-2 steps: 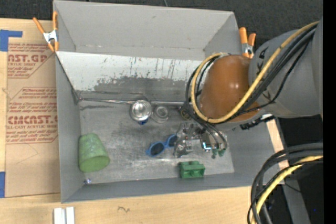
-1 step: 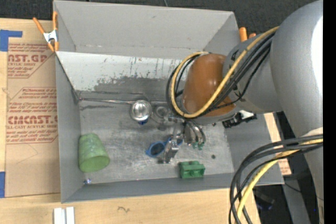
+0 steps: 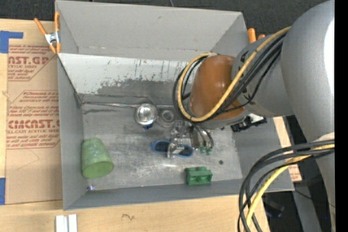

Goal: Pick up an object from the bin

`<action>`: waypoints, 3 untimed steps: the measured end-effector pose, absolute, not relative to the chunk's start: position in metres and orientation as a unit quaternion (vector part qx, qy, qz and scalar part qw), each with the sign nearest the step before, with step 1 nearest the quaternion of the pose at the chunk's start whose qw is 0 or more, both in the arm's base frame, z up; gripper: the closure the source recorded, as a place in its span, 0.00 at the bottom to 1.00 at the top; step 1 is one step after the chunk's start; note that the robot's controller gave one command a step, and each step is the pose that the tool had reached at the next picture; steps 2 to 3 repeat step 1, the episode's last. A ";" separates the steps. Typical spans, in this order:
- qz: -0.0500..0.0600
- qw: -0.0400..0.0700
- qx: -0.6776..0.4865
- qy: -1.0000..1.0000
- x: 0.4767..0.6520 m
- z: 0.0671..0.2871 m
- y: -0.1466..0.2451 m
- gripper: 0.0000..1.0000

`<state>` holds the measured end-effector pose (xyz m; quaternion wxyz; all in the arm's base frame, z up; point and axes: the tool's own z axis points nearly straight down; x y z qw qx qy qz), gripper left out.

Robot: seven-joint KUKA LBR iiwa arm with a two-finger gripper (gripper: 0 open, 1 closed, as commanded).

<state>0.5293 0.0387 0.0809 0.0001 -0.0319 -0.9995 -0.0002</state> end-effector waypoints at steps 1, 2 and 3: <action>0.000 -0.005 -0.035 -0.999 0.540 0.204 0.008 1.00; 0.000 -0.005 -0.035 -0.999 0.540 0.204 0.008 1.00; 0.000 -0.005 -0.035 -0.999 0.540 0.204 0.008 1.00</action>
Offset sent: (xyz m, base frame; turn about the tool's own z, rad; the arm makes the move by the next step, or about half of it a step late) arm 0.0086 -0.0303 0.1189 0.0054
